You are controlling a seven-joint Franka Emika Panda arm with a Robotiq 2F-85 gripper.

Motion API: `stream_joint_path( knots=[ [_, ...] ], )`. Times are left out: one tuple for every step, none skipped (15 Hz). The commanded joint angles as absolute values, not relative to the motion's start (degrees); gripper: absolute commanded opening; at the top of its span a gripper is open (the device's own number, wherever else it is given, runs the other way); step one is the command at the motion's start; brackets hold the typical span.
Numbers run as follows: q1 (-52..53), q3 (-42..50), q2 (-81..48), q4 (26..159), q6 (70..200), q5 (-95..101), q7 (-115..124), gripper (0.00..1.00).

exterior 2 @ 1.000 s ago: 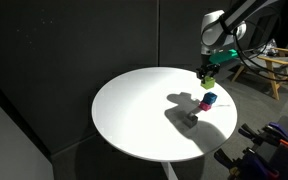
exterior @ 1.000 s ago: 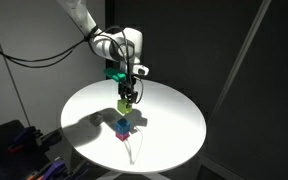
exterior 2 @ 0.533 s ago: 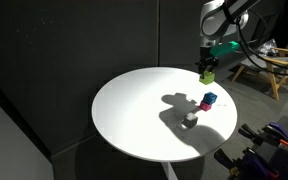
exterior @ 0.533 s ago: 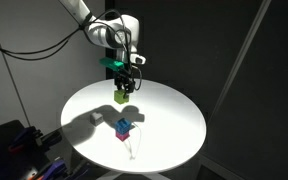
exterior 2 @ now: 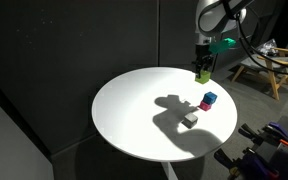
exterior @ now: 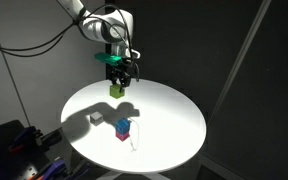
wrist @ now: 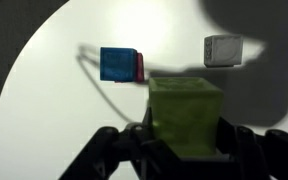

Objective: Put the green block on the table

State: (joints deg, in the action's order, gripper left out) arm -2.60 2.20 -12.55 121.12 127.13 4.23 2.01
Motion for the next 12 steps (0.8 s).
stream_joint_path(
  knots=[
    [-2.00, 1.08, -11.24, 121.57, 125.34, 2.67, -0.81, 0.27],
    [-1.81, 0.75, -11.20, 121.65, 125.36, 2.49, -0.93, 0.27],
    [-1.62, 0.45, -11.13, 121.86, 125.78, 2.26, -1.04, 0.27],
    [-1.40, 0.25, -11.07, 122.03, 126.22, 2.18, -0.93, 0.27],
    [-1.17, 0.10, -11.05, 122.21, 126.69, 2.16, -0.62, 0.27],
    [-0.99, -0.04, -11.10, 122.43, 127.24, 2.17, -0.35, 0.27],
    [-0.81, -0.11, -11.17, 122.61, 127.78, 2.28, 0.04, 0.27],
    [-0.60, -0.13, -11.25, 122.91, 128.56, 2.44, 0.56, 0.27],
    [-0.49, -0.11, -11.29, 123.17, 129.31, 2.56, 0.86, 0.27],
    [-0.40, -0.08, -11.39, 123.53, 130.34, 2.66, 1.26, 0.27],
    [-0.38, -0.05, -11.52, 123.82, 131.28, 2.71, 1.47, 0.27],
    [-0.39, -0.02, -11.68, 124.14, 132.14, 2.64, 1.63, 0.27]
  ],
)
